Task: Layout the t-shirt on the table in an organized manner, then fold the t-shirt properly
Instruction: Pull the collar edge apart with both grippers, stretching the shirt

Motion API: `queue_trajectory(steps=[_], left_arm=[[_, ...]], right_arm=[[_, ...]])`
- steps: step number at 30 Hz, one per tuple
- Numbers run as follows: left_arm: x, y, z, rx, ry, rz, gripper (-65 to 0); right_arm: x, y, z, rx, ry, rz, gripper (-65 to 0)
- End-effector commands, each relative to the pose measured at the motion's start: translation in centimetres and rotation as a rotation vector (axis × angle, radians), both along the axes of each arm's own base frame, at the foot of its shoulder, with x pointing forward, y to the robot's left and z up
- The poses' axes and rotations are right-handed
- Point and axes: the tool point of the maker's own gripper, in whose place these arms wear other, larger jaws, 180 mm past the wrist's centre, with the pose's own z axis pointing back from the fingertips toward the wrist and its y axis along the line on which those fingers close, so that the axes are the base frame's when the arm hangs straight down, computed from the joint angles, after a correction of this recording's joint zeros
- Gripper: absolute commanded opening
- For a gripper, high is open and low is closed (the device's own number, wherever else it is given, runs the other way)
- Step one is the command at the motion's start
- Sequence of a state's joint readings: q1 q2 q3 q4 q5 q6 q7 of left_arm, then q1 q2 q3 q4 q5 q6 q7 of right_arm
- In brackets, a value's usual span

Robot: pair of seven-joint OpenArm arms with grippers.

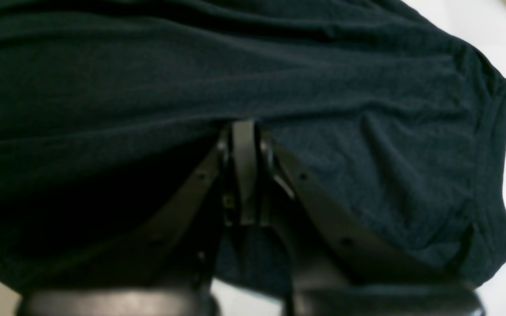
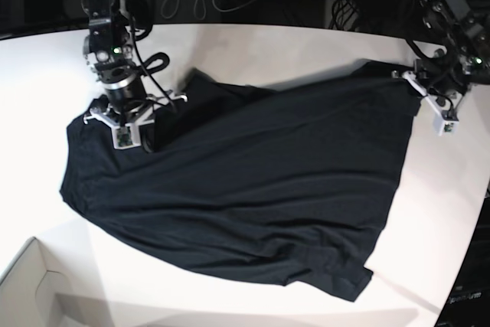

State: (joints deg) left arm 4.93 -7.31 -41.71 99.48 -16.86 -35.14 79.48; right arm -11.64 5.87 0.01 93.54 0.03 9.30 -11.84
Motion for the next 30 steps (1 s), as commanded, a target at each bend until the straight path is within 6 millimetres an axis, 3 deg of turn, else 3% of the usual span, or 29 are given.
queue_trajectory(steps=[1,7,12,15,19,30], left_arm=[[0.5,0.4,0.9,0.019,-0.027,-0.002,-53.8],[-0.8,0.5,0.2,0.020,0.005,0.000,-46.0],[-1.2,0.6,0.1,0.025,0.011,-0.007,-27.1],[-2.3,1.8,0.0,0.023,0.015,0.047,-17.8],[-2.5,2.1,-0.2,-0.006,-0.026,0.112,-15.5],[-1.3,0.6,-0.7,-0.059,-0.112,0.131,-15.5]], right_arm=[[0.8,-0.4,1.5,-0.005,-0.057,-0.005,-65.0],[0.7,-0.5,1.4,-0.007,-0.056,-0.006,-65.0],[0.6,-0.5,1.4,-0.007,-0.054,-0.006,-65.0],[0.4,-0.5,1.2,-0.007,-0.046,-0.006,-65.0],[-0.3,-0.6,0.6,-0.010,-0.027,-0.007,-63.8],[-2.6,-0.3,0.0,-0.005,0.000,-0.004,-40.1]])
